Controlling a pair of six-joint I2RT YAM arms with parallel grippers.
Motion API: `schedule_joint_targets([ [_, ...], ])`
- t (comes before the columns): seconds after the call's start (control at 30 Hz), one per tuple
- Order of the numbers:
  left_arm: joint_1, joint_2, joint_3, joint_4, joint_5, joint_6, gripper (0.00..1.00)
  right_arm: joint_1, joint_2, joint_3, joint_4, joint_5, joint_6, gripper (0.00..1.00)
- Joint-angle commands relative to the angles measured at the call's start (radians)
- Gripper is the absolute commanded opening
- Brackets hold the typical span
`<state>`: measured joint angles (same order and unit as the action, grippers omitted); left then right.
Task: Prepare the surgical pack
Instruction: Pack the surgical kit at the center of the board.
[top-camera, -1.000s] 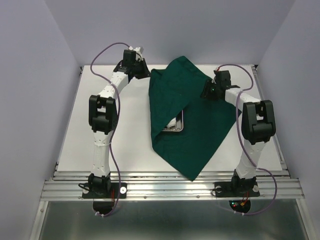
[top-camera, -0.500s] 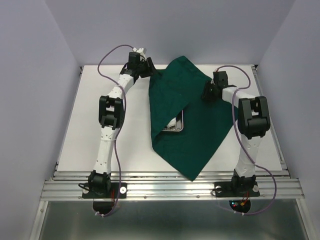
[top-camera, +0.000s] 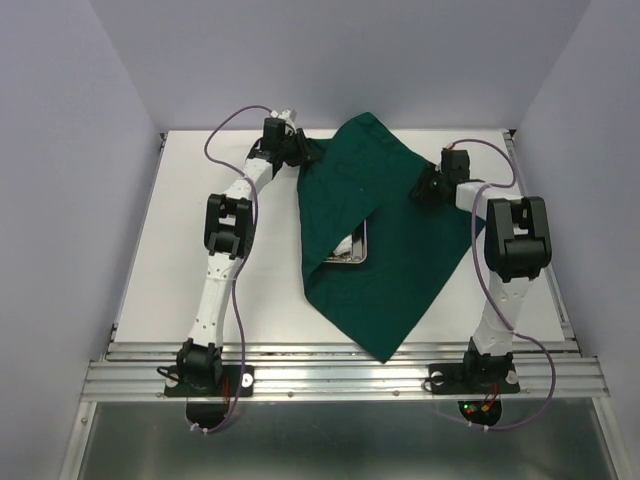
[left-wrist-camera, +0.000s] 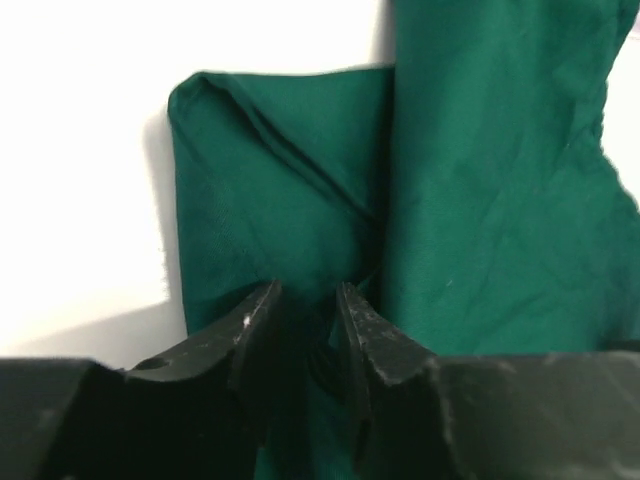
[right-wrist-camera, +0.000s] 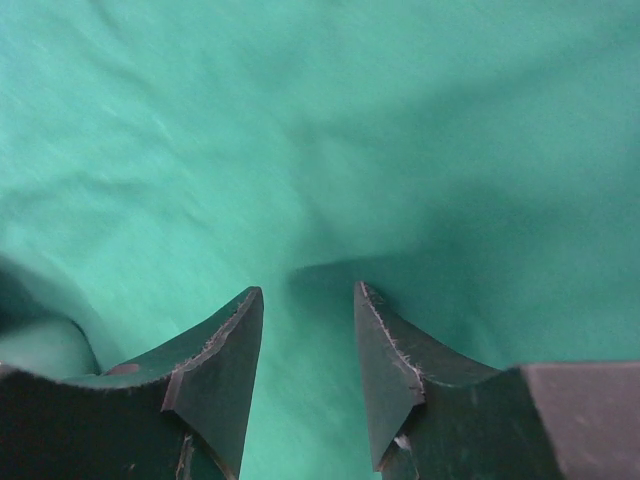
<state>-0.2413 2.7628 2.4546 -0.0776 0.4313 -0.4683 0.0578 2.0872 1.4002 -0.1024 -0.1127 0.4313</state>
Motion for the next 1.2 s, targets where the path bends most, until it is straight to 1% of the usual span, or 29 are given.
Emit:
schedule_joint_targets([
  [0.0,-0.006,-0.063,-0.089,-0.013,0.044,0.005,0.29,-0.026,-0.038,-0.172,-0.129,0.022,0.015,0.48],
  [0.07,-0.006,-0.097,-0.176,-0.021,0.055,0.007,0.15,-0.026,-0.081,-0.223,-0.129,0.008,0.023,0.48],
  [0.1,-0.007,-0.118,-0.205,-0.031,0.064,0.011,0.01,-0.026,-0.091,-0.265,-0.131,-0.010,0.024,0.48],
  [0.13,-0.007,-0.130,-0.230,-0.040,0.061,0.013,0.00,-0.026,-0.101,-0.282,-0.137,-0.018,0.026,0.48],
  [0.23,-0.012,-0.201,-0.386,-0.042,0.054,0.028,0.00,-0.026,-0.136,-0.340,-0.146,-0.045,0.020,0.48],
  [0.4,-0.016,-0.320,-0.541,-0.048,0.024,0.083,0.00,-0.026,-0.214,-0.438,-0.161,-0.080,0.024,0.48],
  [0.5,-0.018,-0.359,-0.543,-0.095,0.001,0.111,0.00,-0.026,-0.280,-0.461,-0.177,-0.090,0.015,0.48],
  [0.63,-0.018,-0.382,-0.485,-0.082,-0.005,0.111,0.00,-0.026,-0.342,-0.423,-0.192,-0.052,-0.008,0.49],
  [0.7,-0.019,-0.373,-0.425,-0.074,0.001,0.088,0.00,-0.026,-0.342,-0.361,-0.192,-0.041,-0.017,0.50],
  [0.73,-0.019,-0.358,-0.407,-0.074,0.004,0.082,0.05,-0.026,-0.337,-0.337,-0.191,-0.041,-0.020,0.50],
  [0.77,-0.019,-0.348,-0.370,-0.074,0.010,0.076,0.08,-0.026,-0.319,-0.311,-0.186,-0.038,-0.022,0.50],
  [0.83,-0.021,-0.313,-0.335,-0.076,0.037,0.062,0.13,-0.010,-0.296,-0.235,-0.152,-0.039,-0.025,0.51],
  [0.87,-0.021,-0.299,-0.300,-0.079,0.046,0.059,0.14,0.013,-0.258,-0.202,-0.140,-0.042,-0.026,0.51],
  [0.97,-0.021,-0.252,-0.240,-0.091,0.057,0.053,0.15,0.065,-0.170,-0.019,-0.137,-0.039,-0.069,0.55],
  [1.0,-0.021,-0.241,-0.229,-0.091,0.061,0.050,0.15,0.095,-0.103,0.038,-0.155,0.008,-0.106,0.56],
  [1.03,-0.021,-0.224,-0.221,-0.090,0.063,0.049,0.15,0.096,-0.066,0.151,-0.160,0.021,-0.124,0.57],
  [1.07,-0.021,-0.212,-0.200,-0.087,0.066,0.049,0.15,0.105,-0.031,0.205,-0.158,0.022,-0.138,0.57],
  [1.1,-0.021,-0.200,-0.186,-0.091,0.070,0.048,0.15,0.105,0.040,0.259,-0.155,0.030,-0.150,0.60],
  [1.13,-0.020,-0.169,-0.168,-0.100,0.075,0.048,0.15,0.105,0.077,0.375,-0.160,0.037,-0.163,0.63],
  [1.17,-0.019,-0.155,-0.133,-0.119,0.080,0.049,0.15,0.105,0.114,0.437,-0.166,0.041,-0.178,0.71],
])
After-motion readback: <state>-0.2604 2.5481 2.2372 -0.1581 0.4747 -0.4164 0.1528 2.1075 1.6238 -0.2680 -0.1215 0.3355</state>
